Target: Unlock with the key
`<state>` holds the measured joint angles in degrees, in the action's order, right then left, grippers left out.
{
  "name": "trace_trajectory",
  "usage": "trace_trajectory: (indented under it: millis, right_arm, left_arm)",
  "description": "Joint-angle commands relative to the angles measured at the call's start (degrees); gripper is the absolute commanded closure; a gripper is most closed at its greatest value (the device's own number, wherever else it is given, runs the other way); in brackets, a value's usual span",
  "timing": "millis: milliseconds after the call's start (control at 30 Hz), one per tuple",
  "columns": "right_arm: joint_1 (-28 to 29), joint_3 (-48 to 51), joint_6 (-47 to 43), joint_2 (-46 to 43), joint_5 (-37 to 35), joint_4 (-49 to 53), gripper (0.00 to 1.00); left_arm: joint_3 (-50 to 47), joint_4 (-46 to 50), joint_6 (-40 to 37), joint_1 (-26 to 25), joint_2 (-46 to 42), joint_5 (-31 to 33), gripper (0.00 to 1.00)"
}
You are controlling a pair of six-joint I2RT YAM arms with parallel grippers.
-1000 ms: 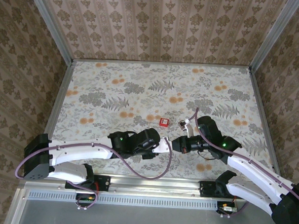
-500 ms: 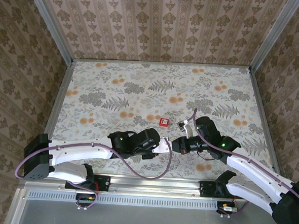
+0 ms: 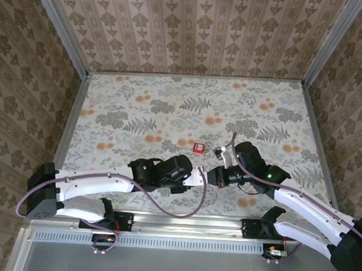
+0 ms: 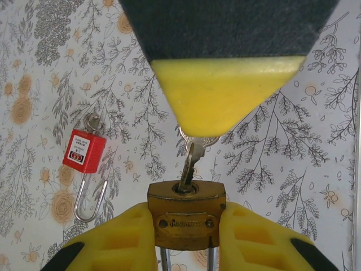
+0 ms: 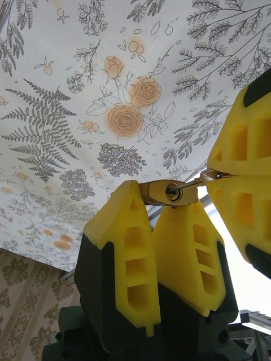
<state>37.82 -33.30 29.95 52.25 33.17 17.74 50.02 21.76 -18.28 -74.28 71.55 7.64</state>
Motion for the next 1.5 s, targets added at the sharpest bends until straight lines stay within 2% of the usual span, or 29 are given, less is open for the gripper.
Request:
trace_trajectory:
  millis: [0,833,1467]
  right_arm:
    - [0.9,-0.4,-1.3,0.5,-1.1,-0.4,0.97]
    - [3.6,0.4,2.5,2.7,-0.6,-8.3,0.98]
    - [5.7,1.3,2.8,5.1,-1.3,-12.6,0.98]
  left_arm:
    - [3.5,-1.3,-0.3,-0.7,-0.3,-2.9,0.83]
    - [4.9,-3.7,0.4,-0.7,3.8,-5.4,0.86]
    - [4.8,-6.7,1.3,-0.7,1.6,-7.4,0.88]
